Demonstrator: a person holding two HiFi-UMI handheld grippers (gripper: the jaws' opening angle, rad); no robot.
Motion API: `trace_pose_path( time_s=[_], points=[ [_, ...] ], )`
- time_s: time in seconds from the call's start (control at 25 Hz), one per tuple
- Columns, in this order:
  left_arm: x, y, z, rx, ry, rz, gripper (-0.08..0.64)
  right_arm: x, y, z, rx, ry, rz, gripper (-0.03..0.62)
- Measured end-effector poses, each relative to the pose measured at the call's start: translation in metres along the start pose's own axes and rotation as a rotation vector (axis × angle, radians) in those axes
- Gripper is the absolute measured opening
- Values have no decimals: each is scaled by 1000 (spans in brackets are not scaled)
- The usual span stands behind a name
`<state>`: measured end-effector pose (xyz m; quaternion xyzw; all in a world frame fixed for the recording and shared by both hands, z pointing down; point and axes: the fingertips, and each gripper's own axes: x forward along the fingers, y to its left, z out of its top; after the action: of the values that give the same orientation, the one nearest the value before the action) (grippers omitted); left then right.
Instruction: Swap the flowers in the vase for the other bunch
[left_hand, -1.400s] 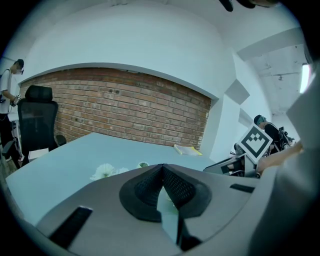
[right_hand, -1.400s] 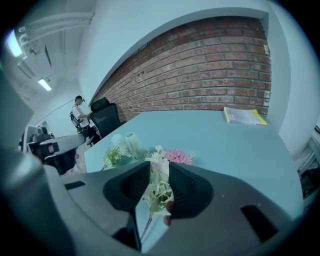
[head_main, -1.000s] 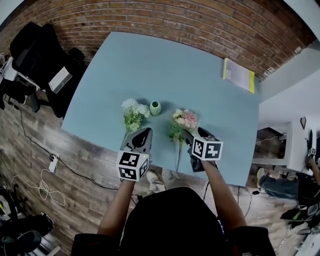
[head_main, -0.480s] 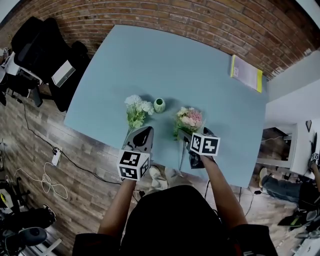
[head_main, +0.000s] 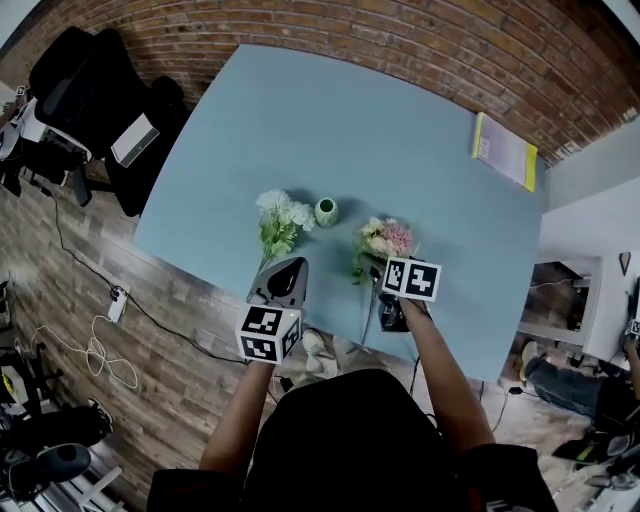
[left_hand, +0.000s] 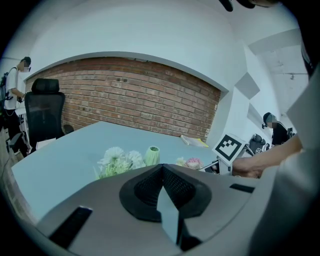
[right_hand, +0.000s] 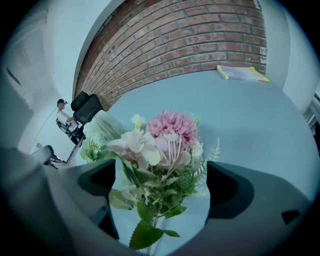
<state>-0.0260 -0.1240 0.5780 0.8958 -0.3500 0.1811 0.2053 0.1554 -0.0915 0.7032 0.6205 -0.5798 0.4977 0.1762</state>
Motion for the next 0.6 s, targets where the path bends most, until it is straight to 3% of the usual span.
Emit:
trace_pose_path(
  time_s=[0.24, 0.6],
  points=[
    [5, 0, -3, -13, 13, 10, 8, 12, -7, -3, 49, 34, -10, 541],
    [8, 3, -4, -39, 16, 35, 8, 29, -5, -8, 1, 89, -41, 541]
  ],
)
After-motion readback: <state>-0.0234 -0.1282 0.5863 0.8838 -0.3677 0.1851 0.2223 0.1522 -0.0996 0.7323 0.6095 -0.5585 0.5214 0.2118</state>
